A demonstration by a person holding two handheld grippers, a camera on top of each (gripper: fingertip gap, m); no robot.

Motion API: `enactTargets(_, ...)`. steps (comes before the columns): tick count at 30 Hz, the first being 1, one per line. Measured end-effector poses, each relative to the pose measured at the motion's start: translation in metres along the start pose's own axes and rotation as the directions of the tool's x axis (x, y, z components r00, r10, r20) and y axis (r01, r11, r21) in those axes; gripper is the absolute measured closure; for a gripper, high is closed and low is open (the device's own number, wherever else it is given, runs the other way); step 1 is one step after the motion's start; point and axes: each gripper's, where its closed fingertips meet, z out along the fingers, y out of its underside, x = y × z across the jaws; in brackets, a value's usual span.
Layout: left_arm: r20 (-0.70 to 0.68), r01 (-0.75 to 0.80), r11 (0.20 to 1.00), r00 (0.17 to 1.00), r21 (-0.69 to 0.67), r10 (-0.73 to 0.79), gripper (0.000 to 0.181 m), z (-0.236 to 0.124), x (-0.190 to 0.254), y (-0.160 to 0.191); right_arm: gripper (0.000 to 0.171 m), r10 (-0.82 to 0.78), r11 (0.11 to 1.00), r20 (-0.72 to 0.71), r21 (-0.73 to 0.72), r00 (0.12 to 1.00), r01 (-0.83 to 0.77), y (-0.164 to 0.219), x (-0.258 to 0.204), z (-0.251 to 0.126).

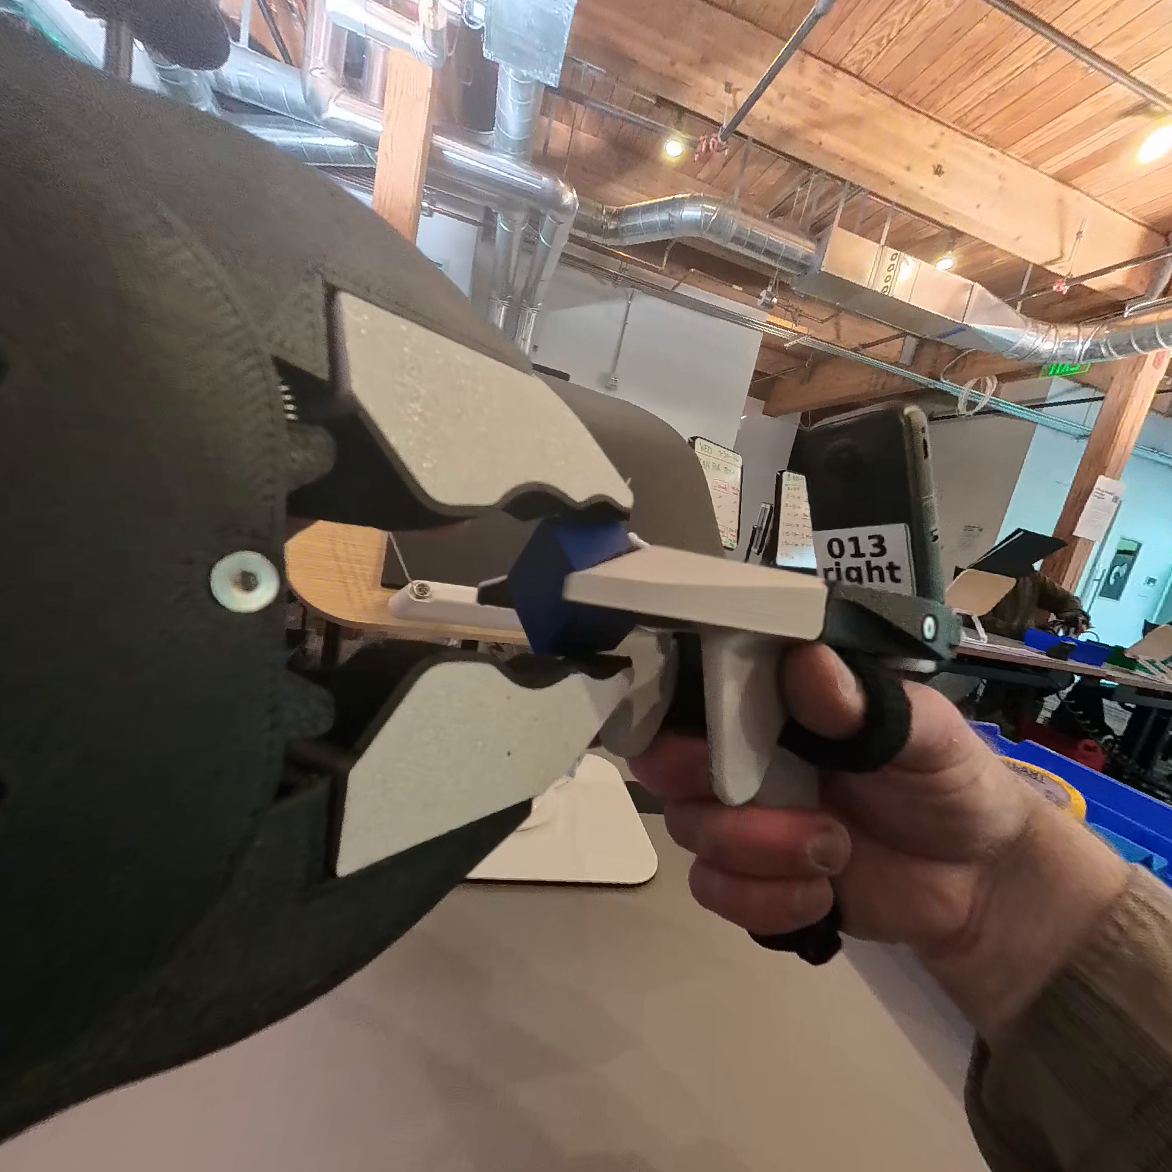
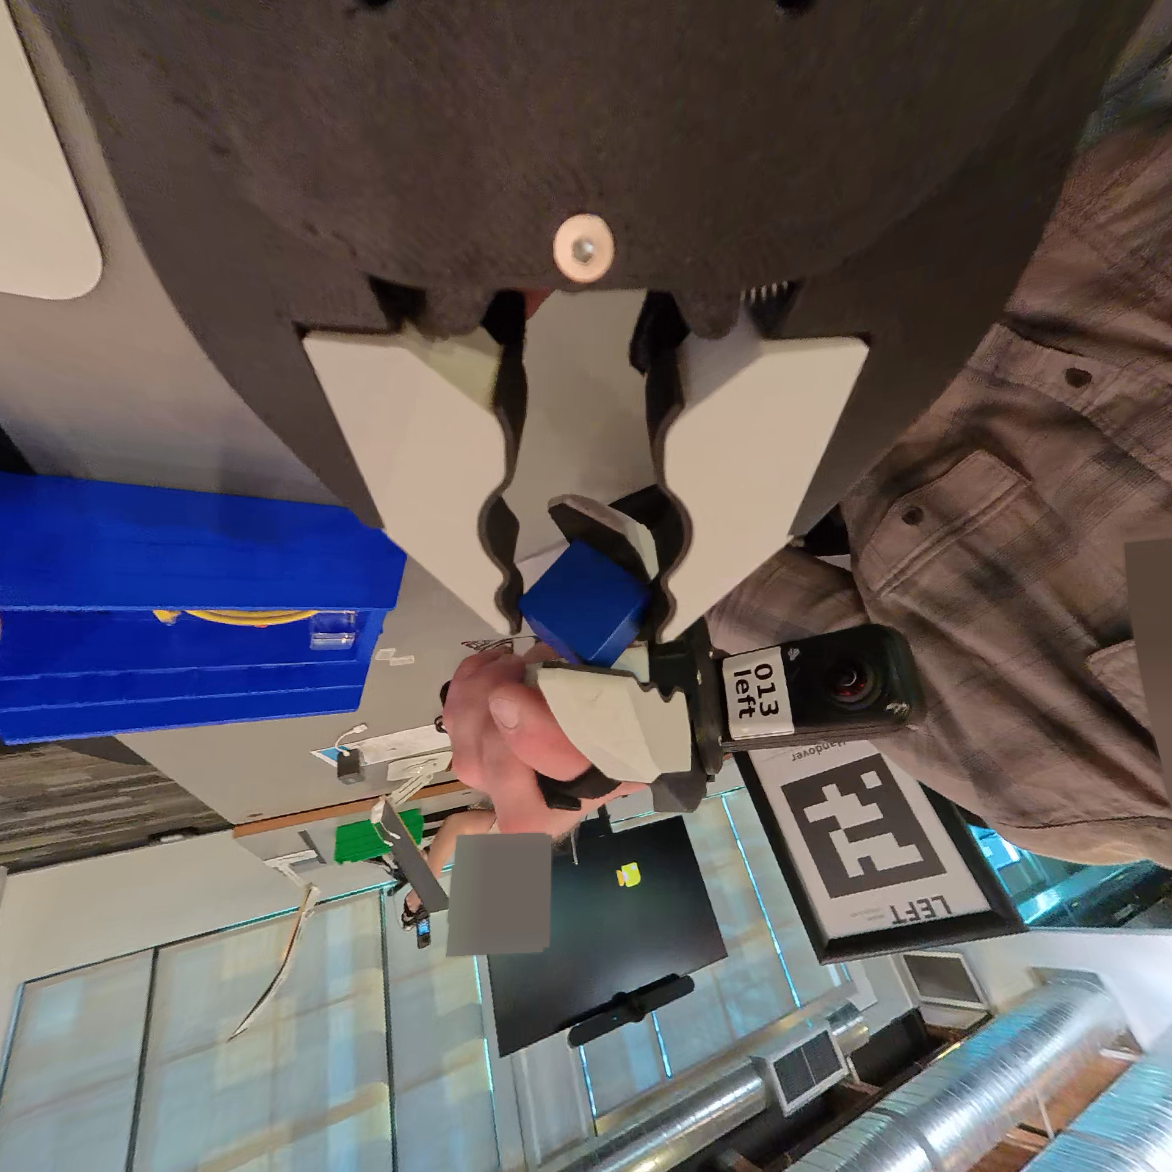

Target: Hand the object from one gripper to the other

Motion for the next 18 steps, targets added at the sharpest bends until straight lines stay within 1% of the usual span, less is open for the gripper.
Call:
enactTargets(9, 0.024, -0.02, 1.0, 1.0, 0.024, 0.02, 0.142, -0.001, -0.002, -0.004, 0.135, -0.023, 1.0, 0.038, 0.017, 0.999, 0.022, -0.002, -0.005, -0.001)
enactTargets(13, 0.067, 0.024, 0.997, 0.997, 0.072, -0.029, 0.132, -0.005, -0.013, -0.009, 0.135, -0.048, 0.994, 0.111, 0.103, 0.993, 0.036, -0.011, -0.015, -0.009)
enactTargets(15, 0.058, 0.12, 0.987, 0.99, 0.108, -0.127, 0.131, -0.008, -0.019, -0.011, 0.135, -0.077, 0.988, 0.101, 0.145, 0.992, 0.062, -0.017, -0.015, -0.014)
enactTargets(16, 0.032, 0.203, 0.97, 0.977, 0.135, -0.209, 0.132, -0.009, -0.021, -0.012, 0.135, -0.098, 0.984, 0.085, 0.156, 0.992, 0.084, -0.019, -0.015, -0.016)
enactTargets(17, -0.009, 0.305, 0.938, 0.951, 0.166, -0.308, 0.132, -0.011, -0.023, -0.012, 0.135, -0.122, 0.981, 0.065, 0.157, 0.99, 0.11, -0.021, -0.014, -0.018)
enactTargets(18, -0.059, 0.415, 0.89, 0.909, 0.191, -0.412, 0.133, -0.012, -0.026, -0.01, 0.135, -0.156, 0.978, 0.033, 0.148, 0.987, 0.149, -0.022, -0.014, -0.02)
